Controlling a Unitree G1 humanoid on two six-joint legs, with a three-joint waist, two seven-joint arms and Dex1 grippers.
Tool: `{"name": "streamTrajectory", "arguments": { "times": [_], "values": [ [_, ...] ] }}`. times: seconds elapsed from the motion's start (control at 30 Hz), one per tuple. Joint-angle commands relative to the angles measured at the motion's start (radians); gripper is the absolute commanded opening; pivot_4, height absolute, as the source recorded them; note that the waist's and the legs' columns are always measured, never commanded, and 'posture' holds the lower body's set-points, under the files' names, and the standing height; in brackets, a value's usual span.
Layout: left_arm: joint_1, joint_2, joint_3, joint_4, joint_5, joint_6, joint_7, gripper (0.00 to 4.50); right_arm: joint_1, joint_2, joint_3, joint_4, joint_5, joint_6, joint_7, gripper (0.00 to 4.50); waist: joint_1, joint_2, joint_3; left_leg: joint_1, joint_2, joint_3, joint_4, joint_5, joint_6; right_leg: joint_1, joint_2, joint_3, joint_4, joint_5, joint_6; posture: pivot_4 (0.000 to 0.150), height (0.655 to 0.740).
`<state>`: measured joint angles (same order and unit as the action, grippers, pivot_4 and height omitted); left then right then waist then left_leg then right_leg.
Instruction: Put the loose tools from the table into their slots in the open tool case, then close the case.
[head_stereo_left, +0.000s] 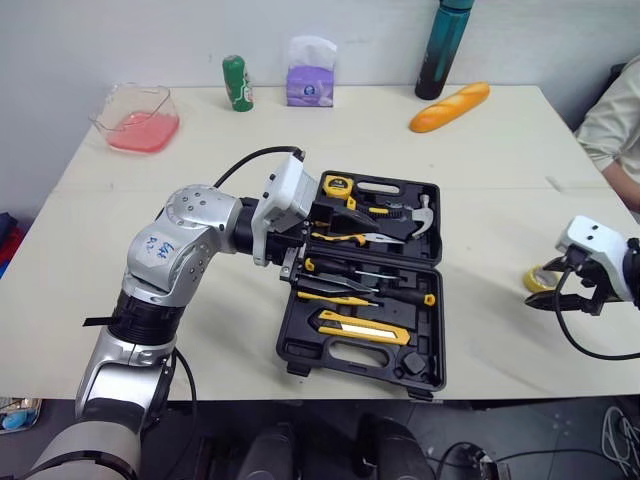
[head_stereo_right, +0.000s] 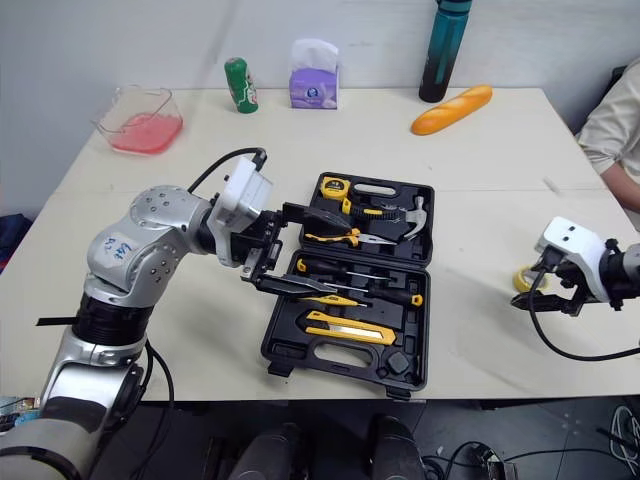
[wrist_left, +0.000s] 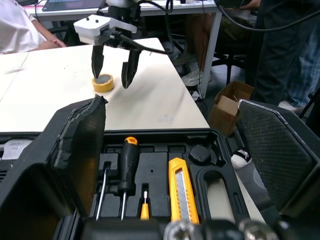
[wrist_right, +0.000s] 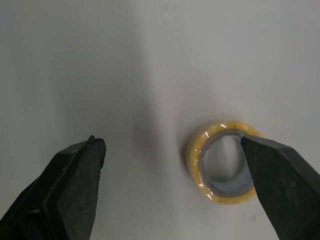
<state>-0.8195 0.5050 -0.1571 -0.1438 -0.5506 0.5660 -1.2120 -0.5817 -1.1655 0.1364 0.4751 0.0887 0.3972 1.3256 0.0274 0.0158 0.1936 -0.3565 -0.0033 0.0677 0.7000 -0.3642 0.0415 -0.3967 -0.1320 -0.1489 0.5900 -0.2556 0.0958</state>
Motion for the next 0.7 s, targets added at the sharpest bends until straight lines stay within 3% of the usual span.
{"name": "streamTrajectory", "arguments": {
  "times": [0.03, 0.7],
  "values": [
    [-0.009, -0.007, 0.011, -0.035, -0.016, 0.005, 0.014, 4.45, -0.007, -0.004, 0.007, -0.022, -0.023, 0.025, 0.027, 4.50, -0.001, 0.000, 0.000, 0.000, 0.000, 0.000, 0.000, 0.000, 0.000, 0.000, 0.000, 0.000, 0.000, 0.000, 0.000, 0.150, 0.7327],
    [-0.006, -0.015, -0.001, -0.045, 0.002, -0.010, 0.029, 4.45, 0.024, -0.076, -0.031, -0.010, -0.047, -0.005, 0.068, 4.50, -0.002, 0.000, 0.000, 0.000, 0.000, 0.000, 0.000, 0.000, 0.000, 0.000, 0.000, -0.001, 0.000, 0.000, 0.000, 0.150, 0.7327]
  ]
}}
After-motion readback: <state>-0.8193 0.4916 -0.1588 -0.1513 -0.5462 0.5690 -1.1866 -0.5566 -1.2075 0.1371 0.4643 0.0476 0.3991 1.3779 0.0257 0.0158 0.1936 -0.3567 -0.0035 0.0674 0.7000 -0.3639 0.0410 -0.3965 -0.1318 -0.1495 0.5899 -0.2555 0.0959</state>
